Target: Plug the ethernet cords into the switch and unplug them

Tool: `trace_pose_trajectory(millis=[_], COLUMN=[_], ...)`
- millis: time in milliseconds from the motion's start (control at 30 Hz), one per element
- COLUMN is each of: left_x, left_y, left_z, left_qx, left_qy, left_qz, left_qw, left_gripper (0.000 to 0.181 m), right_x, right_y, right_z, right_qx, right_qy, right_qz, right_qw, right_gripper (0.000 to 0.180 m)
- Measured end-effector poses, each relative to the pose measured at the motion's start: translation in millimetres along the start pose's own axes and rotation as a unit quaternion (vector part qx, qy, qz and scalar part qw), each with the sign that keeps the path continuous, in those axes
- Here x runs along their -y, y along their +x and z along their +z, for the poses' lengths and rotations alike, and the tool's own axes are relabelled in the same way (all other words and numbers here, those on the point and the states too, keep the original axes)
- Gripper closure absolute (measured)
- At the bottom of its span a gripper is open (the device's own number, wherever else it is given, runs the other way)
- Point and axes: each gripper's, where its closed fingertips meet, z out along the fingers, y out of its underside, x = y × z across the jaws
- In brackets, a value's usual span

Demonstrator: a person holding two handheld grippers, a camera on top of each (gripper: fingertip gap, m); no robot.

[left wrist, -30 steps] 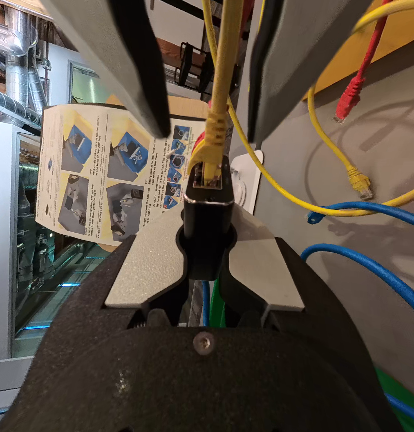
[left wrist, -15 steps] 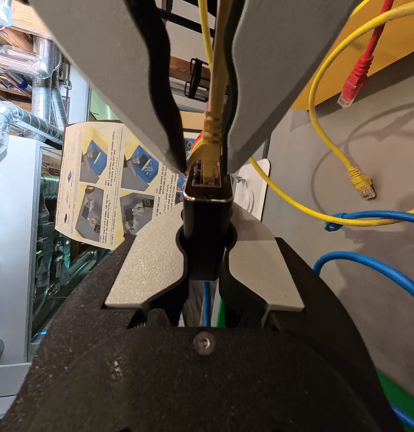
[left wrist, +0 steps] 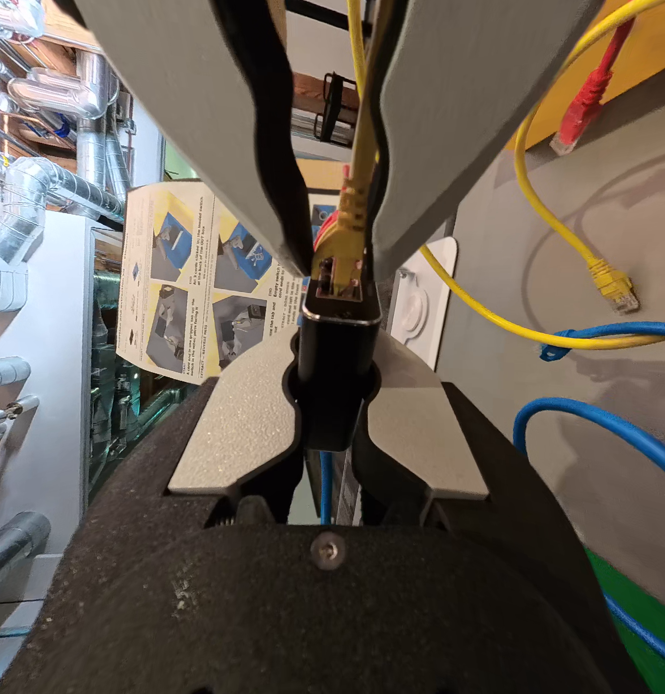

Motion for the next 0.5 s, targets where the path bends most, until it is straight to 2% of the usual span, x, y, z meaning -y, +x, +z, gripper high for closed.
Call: trace_pose_trajectory(millis=[100, 500], left_x=[-4, -4], left_y=[2, 34], left_z=[3, 19], left_qx=[0.009, -0.047], left_qy=[-0.001, 0.004], left_qz=[0.017, 0.033], left_qw=[1.000, 0.998], left_gripper=[0.154, 0.153], right_x=[-2, -21], right_y=[-5, -33], right_z=[5, 9], right_qx=[0.019, 0.114], right_qy=[0.005, -0.029], right_qz=[0.022, 0.064], right_qw=[1.000, 0.991], right_gripper=[0.163, 0.162])
